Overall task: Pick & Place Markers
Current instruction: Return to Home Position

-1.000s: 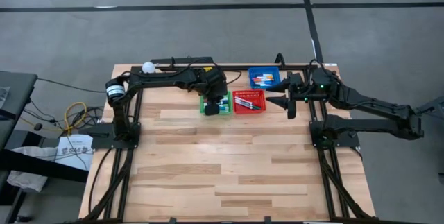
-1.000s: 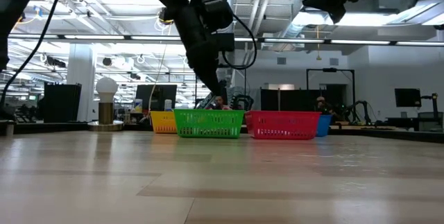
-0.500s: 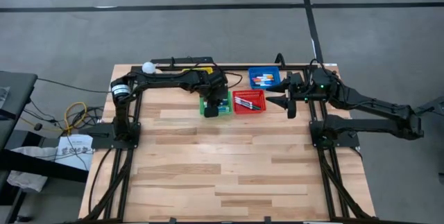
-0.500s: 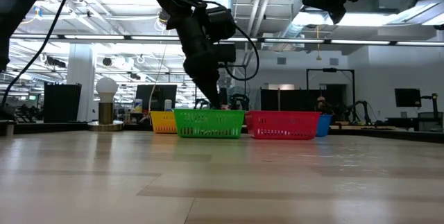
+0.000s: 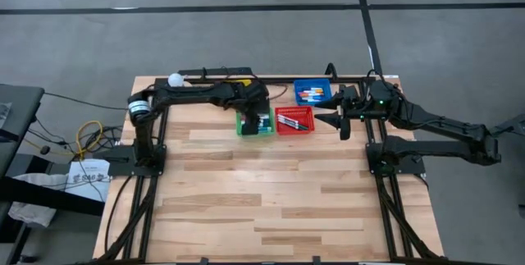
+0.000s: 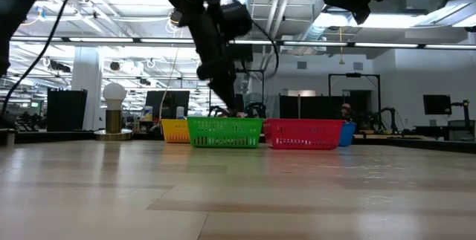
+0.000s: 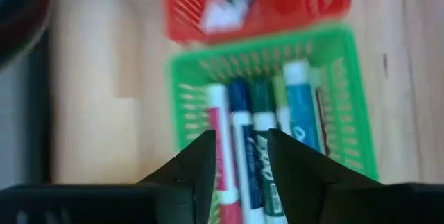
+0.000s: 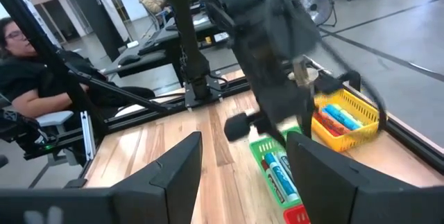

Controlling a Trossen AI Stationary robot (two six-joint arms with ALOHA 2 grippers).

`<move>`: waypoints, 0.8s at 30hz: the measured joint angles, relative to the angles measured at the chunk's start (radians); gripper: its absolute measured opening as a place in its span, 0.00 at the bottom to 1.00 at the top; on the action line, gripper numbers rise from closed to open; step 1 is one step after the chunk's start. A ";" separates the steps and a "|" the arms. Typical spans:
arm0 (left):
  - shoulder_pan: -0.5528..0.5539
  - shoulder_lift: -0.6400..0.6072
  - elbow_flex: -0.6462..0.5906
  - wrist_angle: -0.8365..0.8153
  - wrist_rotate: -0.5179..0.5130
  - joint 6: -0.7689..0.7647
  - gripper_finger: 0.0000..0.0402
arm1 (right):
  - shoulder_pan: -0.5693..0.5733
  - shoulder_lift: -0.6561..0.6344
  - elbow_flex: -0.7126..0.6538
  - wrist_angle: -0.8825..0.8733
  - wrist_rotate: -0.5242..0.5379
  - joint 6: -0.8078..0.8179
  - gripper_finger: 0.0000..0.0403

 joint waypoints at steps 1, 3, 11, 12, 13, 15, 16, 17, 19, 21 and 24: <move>-0.003 -0.024 0.000 0.004 -0.010 -0.017 0.33 | 0.000 0.000 0.000 0.002 0.000 0.000 0.50; -0.009 -0.087 0.000 0.006 -0.009 -0.088 0.33 | 0.000 -0.002 0.000 0.002 0.000 -0.001 0.50; -0.036 -0.411 -0.124 0.092 0.150 -0.411 0.31 | 0.003 -0.034 0.001 -0.022 0.002 -0.019 0.49; -0.042 -0.459 -0.173 0.128 0.144 -0.444 0.31 | 0.007 -0.045 0.001 -0.036 0.004 -0.019 0.50; -0.047 -0.507 -0.222 0.165 0.133 -0.481 0.30 | 0.013 -0.059 0.001 -0.054 0.009 -0.019 0.50; -0.063 -0.620 -0.336 0.260 0.113 -0.543 0.29 | 0.029 -0.090 0.001 -0.096 0.052 -0.019 0.50; -0.074 -0.680 -0.394 0.309 0.109 -0.578 0.29 | 0.040 -0.108 0.001 -0.129 0.080 -0.019 0.50; -0.086 -0.742 -0.452 0.360 0.100 -0.611 0.28 | 0.052 -0.125 0.001 -0.158 0.108 -0.018 0.50; -0.119 -0.859 -0.568 0.442 0.080 -0.674 0.27 | 0.083 -0.160 0.001 -0.186 0.156 -0.005 0.49; -0.163 -0.970 -0.672 0.489 0.040 -0.718 0.26 | 0.120 -0.192 -0.007 -0.181 0.196 -0.004 0.49; -0.233 -1.128 -0.800 0.511 -0.053 -0.775 0.25 | 0.171 -0.252 -0.077 -0.121 0.270 0.021 0.49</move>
